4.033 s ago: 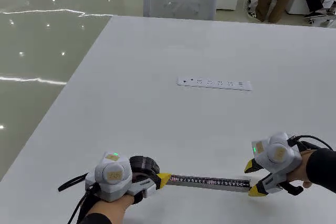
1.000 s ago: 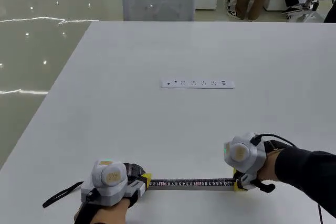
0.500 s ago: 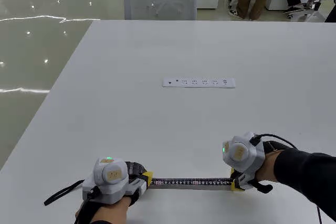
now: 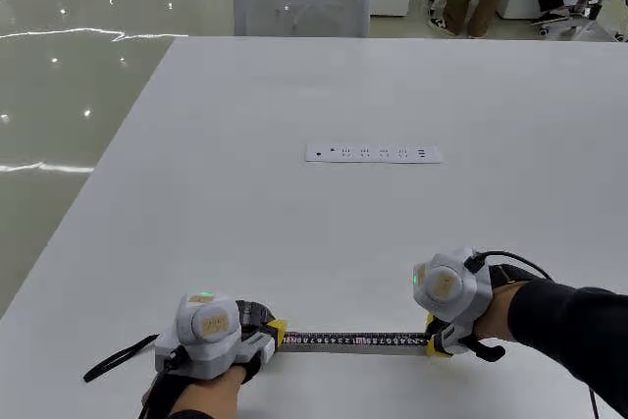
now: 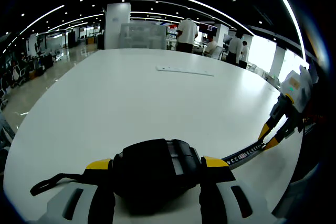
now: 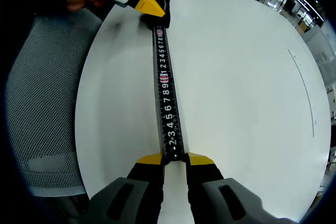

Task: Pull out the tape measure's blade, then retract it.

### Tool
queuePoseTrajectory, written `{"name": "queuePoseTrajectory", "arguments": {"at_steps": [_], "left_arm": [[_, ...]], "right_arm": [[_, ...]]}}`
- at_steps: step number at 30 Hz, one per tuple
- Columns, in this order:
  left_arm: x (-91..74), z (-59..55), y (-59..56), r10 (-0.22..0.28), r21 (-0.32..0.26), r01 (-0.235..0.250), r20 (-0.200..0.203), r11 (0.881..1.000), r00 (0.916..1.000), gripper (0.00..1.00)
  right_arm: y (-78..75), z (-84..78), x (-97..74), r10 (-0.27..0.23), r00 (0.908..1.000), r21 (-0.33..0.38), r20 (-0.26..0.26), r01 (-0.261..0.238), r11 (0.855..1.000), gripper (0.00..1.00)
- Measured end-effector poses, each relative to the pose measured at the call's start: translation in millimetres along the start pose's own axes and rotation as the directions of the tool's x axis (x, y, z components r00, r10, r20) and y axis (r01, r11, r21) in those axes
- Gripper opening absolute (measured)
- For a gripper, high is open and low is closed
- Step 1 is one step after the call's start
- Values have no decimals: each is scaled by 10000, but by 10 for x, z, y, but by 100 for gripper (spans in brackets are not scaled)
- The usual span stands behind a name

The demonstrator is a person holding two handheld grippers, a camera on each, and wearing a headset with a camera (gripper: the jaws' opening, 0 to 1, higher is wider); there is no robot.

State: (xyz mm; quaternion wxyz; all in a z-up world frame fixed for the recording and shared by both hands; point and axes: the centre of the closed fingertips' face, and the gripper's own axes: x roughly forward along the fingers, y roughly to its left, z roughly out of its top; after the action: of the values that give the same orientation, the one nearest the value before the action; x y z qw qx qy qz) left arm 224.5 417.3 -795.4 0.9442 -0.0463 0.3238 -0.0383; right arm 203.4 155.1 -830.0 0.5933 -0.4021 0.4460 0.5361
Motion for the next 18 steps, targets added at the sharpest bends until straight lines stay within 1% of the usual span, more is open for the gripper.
{"name": "queuePoseTrajectory", "arguments": {"at_steps": [18], "left_arm": [[2,8,-1,-25,-15,25,-14,10000,10000,61]], "right_arm": [[20,123,26,-4,9997,-78,227,6,10000,12]]}}
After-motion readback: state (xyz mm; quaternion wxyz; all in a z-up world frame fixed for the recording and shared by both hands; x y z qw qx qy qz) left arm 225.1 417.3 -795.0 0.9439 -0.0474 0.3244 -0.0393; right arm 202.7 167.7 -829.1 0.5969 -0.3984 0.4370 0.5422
